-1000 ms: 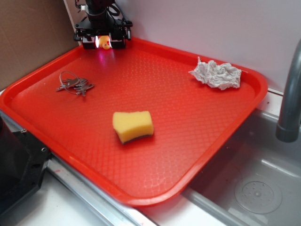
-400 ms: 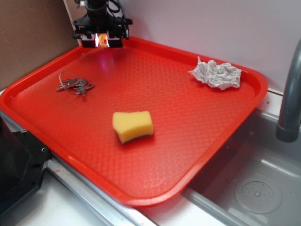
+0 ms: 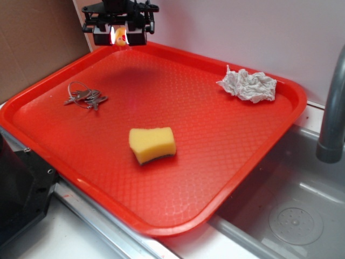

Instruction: Grab the yellow duck.

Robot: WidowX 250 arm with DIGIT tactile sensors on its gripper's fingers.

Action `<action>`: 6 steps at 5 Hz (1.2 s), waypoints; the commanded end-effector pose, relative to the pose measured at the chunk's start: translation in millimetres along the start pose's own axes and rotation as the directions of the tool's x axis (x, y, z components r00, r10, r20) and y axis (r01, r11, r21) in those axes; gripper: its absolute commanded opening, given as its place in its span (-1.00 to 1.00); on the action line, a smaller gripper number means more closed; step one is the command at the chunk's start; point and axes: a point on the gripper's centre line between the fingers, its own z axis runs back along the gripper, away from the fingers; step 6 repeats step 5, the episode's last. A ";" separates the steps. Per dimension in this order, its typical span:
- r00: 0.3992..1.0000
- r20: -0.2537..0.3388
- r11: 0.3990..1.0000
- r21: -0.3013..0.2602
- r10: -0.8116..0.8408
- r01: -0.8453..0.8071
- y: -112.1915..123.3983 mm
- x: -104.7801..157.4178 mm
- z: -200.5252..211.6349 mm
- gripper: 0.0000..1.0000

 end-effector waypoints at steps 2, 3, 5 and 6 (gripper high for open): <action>0.949 -0.011 0.931 -0.197 -0.316 0.308 3.4 -68.1 83.0 -1.00; 0.933 0.004 0.913 -0.207 -0.359 0.352 10.0 -87.0 97.2 -1.00; 0.941 -0.066 0.934 -0.165 -0.332 0.318 20.6 -83.8 92.5 -1.00; 0.941 -0.066 0.934 -0.165 -0.332 0.318 20.6 -83.8 92.5 -1.00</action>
